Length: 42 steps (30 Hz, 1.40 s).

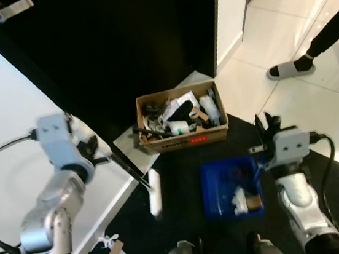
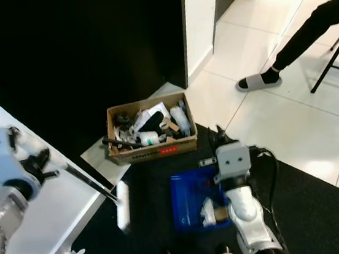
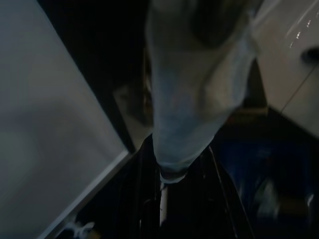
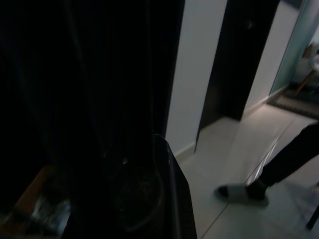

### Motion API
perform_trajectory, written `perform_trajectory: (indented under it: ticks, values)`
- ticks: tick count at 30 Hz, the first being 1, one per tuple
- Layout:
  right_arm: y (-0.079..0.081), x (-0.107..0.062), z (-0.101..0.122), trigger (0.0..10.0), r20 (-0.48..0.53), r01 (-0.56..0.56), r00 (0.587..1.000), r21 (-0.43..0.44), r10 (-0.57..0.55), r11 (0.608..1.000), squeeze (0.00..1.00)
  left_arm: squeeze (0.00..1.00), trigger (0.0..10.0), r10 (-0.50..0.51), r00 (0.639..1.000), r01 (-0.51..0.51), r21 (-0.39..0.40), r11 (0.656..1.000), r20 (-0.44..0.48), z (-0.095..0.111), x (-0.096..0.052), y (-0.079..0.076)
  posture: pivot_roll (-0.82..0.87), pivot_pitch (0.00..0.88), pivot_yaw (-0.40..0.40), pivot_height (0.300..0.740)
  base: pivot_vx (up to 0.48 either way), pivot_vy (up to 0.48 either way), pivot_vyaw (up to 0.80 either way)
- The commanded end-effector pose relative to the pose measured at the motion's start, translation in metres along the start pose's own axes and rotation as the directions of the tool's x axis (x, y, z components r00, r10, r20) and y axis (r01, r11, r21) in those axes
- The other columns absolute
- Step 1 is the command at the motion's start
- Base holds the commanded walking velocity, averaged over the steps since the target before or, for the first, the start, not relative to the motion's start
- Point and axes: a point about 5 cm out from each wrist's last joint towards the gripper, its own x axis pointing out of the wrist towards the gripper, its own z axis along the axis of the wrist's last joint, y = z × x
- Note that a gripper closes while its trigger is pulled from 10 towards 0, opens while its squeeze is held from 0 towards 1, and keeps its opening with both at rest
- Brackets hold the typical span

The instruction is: Sweep floor

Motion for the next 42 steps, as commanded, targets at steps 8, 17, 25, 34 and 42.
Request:
perform_trajectory:
  ticks: [8, 17, 25, 34, 42]
  values:
    - [-0.011, 0.01, 0.031, 10.0, 0.082, 0.039, 0.995, 0.113, -0.048, 0.993, 0.0, 0.0, 10.0, 0.036, 0.999, -0.039, 0.173, 0.984, 0.024, -0.008, 0.002, -0.016, 0.02, 0.135, 0.146, 0.74, 0.0, 0.0, 0.0]
    - [-0.014, 0.019, 0.048, 10.0, 0.064, 0.077, 0.993, 0.277, -0.098, 0.958, 0.0, 0.0, 10.0, -0.008, 0.999, -0.001, 0.166, 0.986, 0.052, -0.01, 0.006, -0.031, 0.0, 0.105, 0.145, 0.74, 0.0, 0.0, 0.0]
    - [-0.014, 0.02, 0.047, 10.0, 0.005, 0.083, 0.996, 0.338, -0.09, 0.937, 0.0, 0.0, 10.0, 0.02, 0.995, -0.038, 0.188, 0.981, 0.096, -0.012, 0.01, -0.032, -0.01, 0.08, 0.136, 0.74, 0.0, 0.0, 0.0]
    - [-0.012, 0.027, 0.049, 10.0, -0.068, 0.038, 0.998, 0.394, -0.012, 0.918, 0.0, 0.0, 10.0, 0.064, 0.994, -0.08, 0.187, 0.979, 0.088, -0.019, 0.011, -0.03, -0.01, 0.083, 0.136, 0.74, 0.0, 0.0, 0.0]
    - [-0.012, 0.031, 0.051, 10.0, -0.103, 0.02, 0.995, 0.329, 0.015, 0.944, 0.0, 0.0, 10.0, 0.09, 0.989, -0.112, 0.19, 0.976, 0.119, -0.017, 0.011, -0.023, -0.01, 0.082, 0.139, 0.74, 0.0, 0.0, 0.0]
